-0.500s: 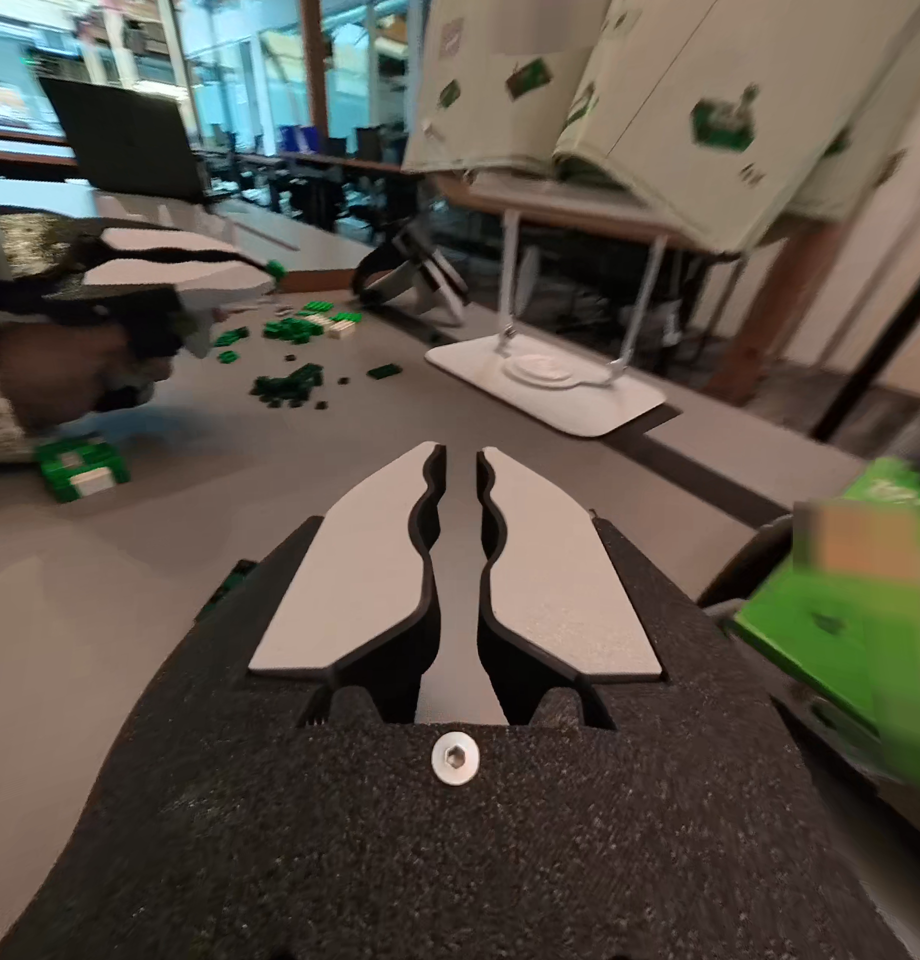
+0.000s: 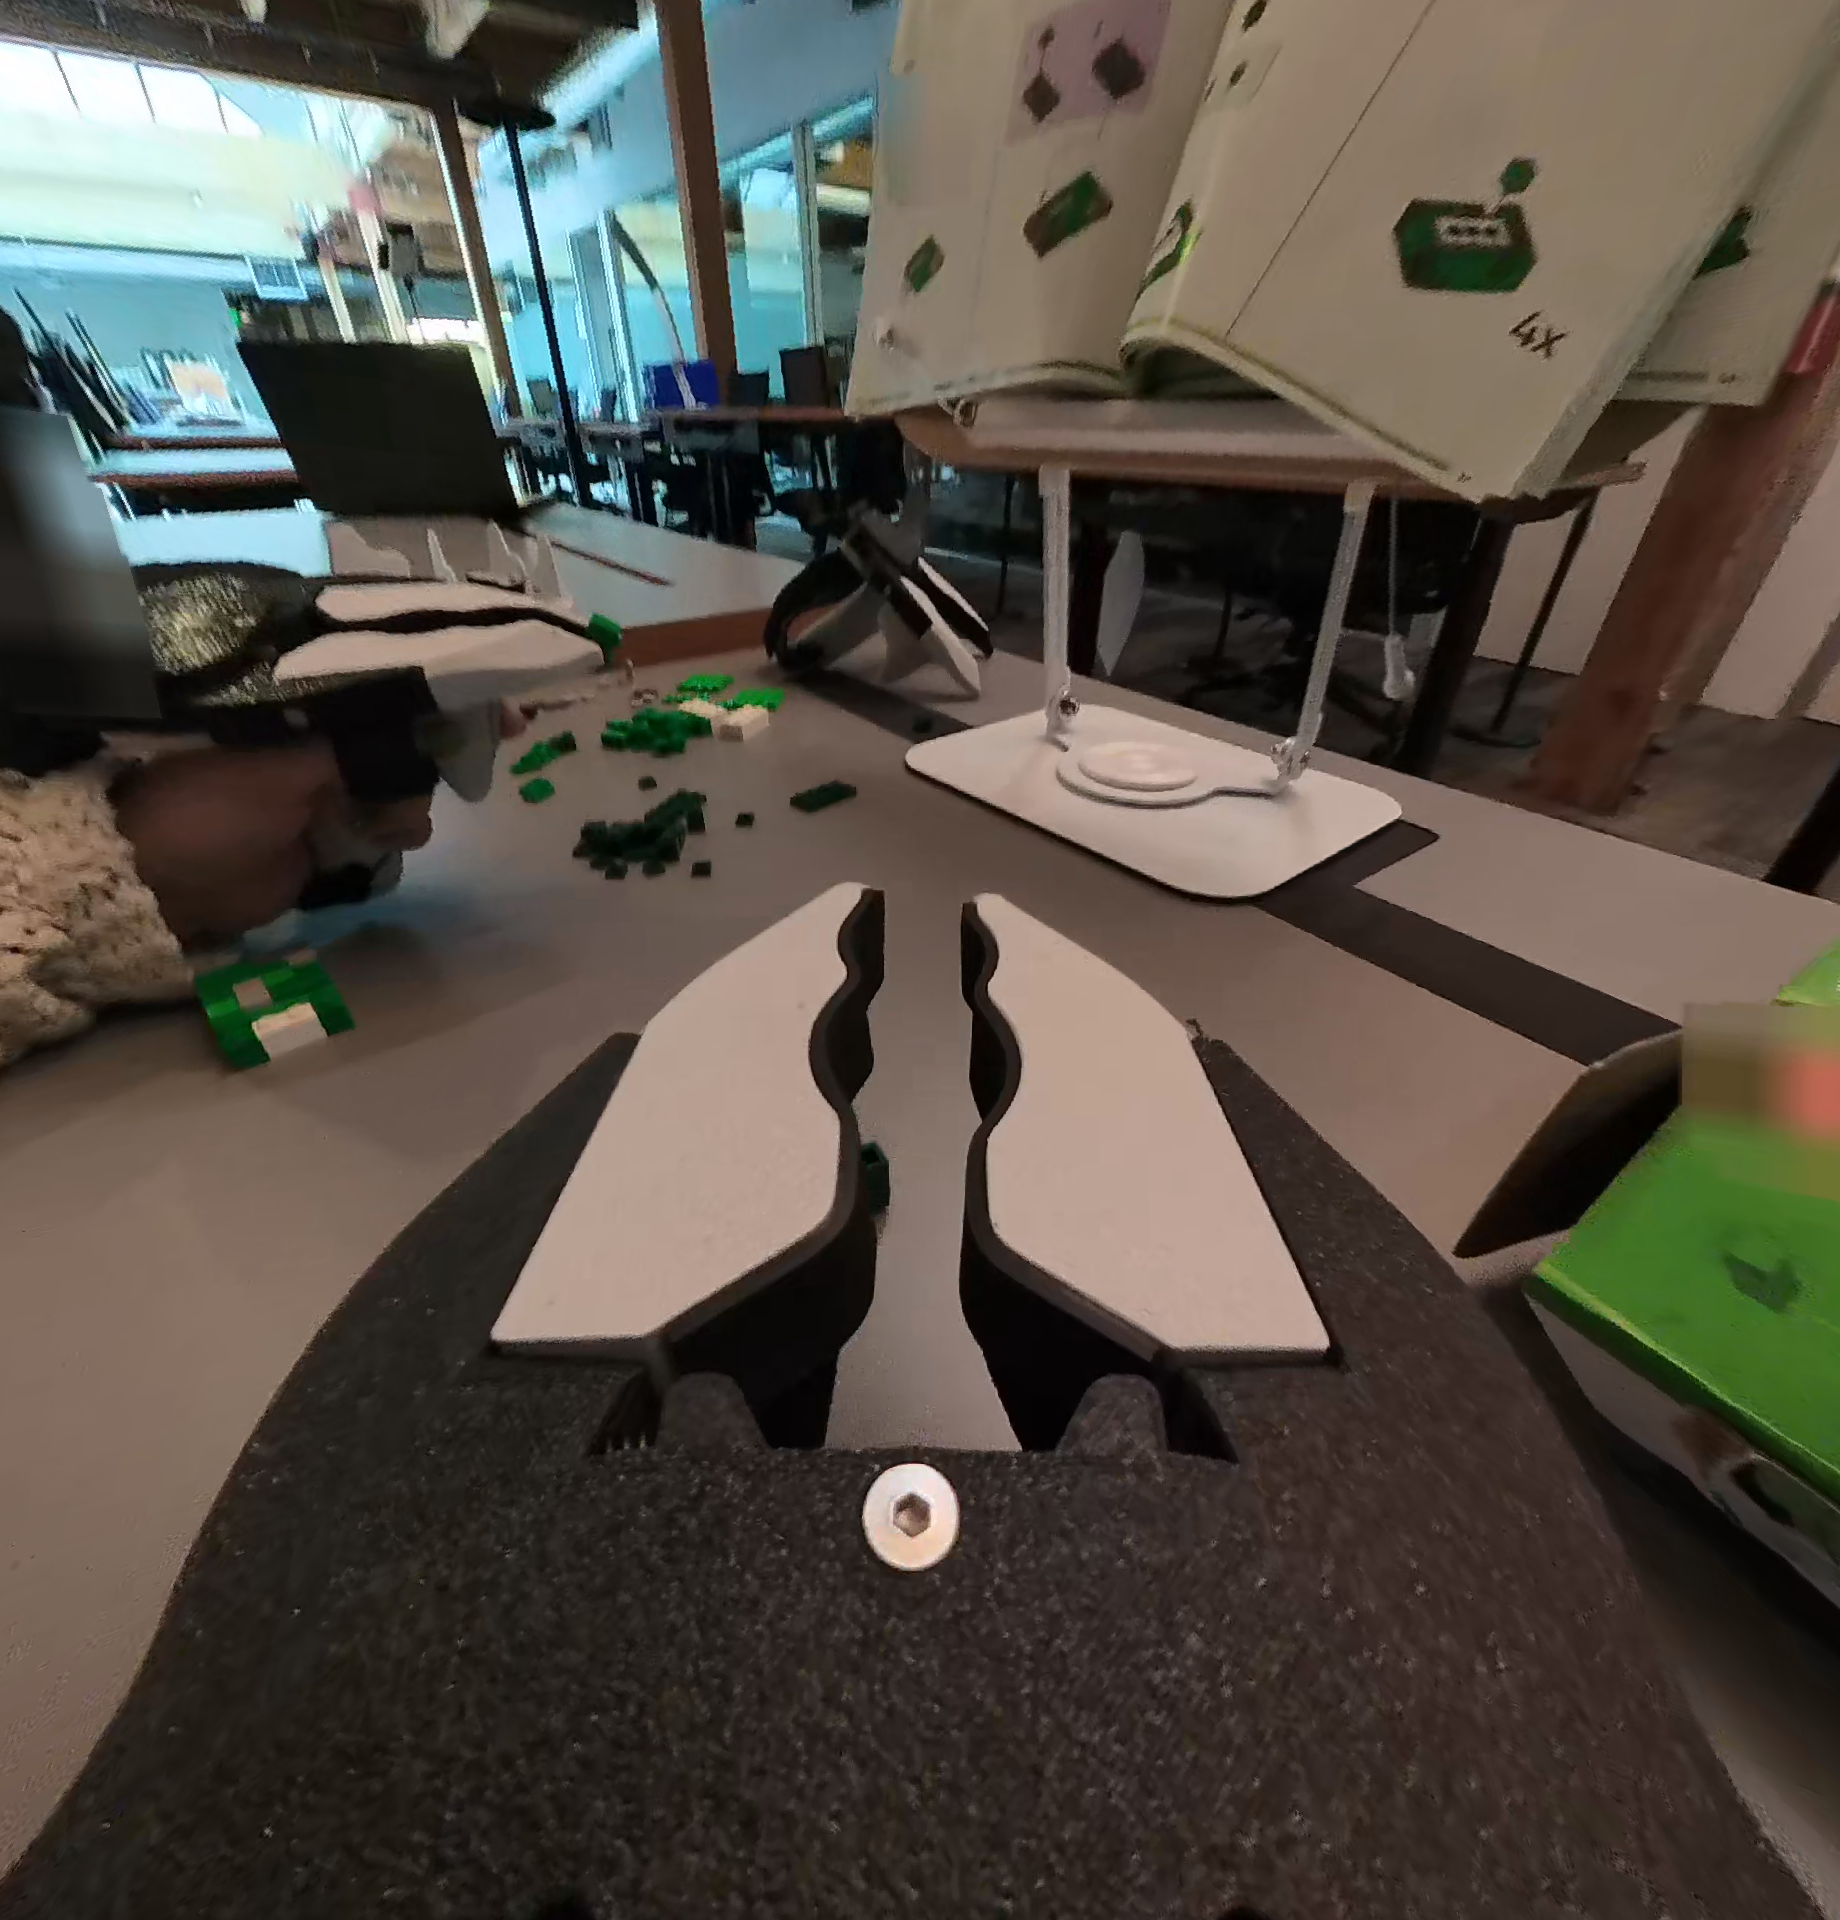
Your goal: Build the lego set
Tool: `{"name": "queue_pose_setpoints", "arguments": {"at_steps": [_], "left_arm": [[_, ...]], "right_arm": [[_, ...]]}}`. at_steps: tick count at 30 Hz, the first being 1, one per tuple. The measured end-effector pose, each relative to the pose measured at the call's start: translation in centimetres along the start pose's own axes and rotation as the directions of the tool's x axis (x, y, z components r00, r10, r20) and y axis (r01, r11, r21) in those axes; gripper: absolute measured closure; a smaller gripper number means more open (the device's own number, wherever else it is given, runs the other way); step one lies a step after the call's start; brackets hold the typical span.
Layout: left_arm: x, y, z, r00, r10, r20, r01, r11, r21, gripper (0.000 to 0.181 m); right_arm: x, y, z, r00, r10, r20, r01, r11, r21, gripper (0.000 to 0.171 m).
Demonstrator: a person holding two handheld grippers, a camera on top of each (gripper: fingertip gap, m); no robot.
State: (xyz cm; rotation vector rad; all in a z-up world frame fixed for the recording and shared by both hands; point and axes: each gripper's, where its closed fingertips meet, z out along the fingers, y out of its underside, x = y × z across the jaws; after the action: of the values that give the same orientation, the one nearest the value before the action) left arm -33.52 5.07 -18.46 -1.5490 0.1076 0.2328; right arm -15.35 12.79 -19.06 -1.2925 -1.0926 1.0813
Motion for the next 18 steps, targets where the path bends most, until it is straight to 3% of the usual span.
{"name": "queue_pose_setpoints", "arguments": {"at_steps": [8, 18], "left_arm": [[2.3, 0.2, 0.3, 0.992, 0.086, -0.093, -0.087, 0.996, 0.0, 0.173], [4.1, 0.4, 0.4, 0.966, 0.221, -0.131, -0.22, 0.975, 0.022, 0.173]], "right_arm": [[1.0, -1.9, -1.8, 0.988, 0.15, 0.03, -0.153, 0.971, 0.185, 0.157], [0.6, -1.9, -1.7, 0.994, 0.108, 0.019, -0.11, 0.978, 0.177, 0.154]]}}
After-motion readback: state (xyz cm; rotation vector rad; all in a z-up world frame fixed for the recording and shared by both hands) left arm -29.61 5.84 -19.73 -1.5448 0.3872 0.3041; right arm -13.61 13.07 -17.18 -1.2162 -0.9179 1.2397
